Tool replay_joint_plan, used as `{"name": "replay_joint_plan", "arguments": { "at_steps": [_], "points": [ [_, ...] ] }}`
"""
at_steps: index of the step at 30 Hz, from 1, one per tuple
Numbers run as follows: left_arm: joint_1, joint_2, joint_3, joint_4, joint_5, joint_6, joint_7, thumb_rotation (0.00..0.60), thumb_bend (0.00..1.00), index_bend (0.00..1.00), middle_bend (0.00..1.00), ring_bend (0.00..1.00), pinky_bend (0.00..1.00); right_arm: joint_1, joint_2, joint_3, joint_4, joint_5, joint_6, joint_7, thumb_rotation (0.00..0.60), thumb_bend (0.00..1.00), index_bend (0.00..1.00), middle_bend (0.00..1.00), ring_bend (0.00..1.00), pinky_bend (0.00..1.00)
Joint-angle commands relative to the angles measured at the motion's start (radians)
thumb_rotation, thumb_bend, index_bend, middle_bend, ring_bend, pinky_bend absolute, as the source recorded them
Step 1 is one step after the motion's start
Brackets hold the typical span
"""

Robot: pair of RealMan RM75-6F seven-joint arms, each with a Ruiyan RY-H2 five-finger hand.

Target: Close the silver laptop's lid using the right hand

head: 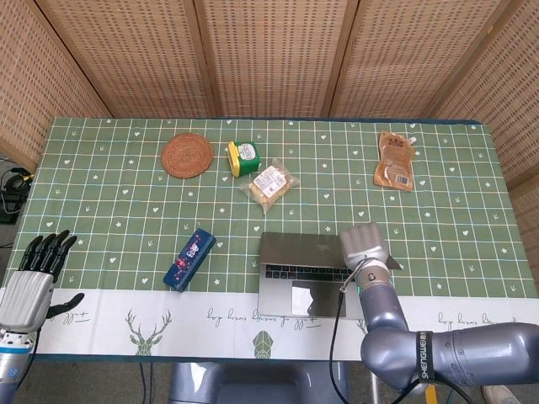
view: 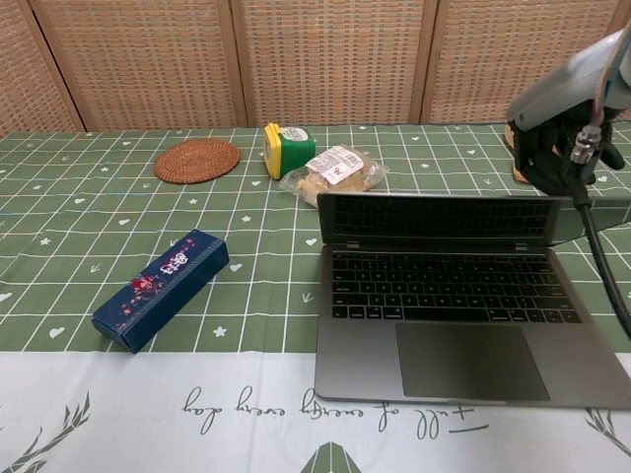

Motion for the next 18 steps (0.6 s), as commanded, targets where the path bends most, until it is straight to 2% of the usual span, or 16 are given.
{"name": "replay_joint_plan", "arguments": {
  "at_steps": [1,18],
  "points": [
    [-0.001,0.000,0.000,0.001,-0.001,-0.002,0.000,0.600,0.13,0.00,0.00,0.00,0.00,0.018,-0.019,-0.010,0.013,0.036,0.009,-0.022,0.600,1.00,0.70,0.57,0.51,0.56],
    [-0.001,0.002,-0.001,0.001,-0.004,-0.005,-0.001,0.600,0.13,0.00,0.00,0.00,0.00,0.048,-0.073,-0.009,0.034,0.122,0.034,-0.069,0.600,1.00,0.70,0.57,0.50,0.56]
  ]
}}
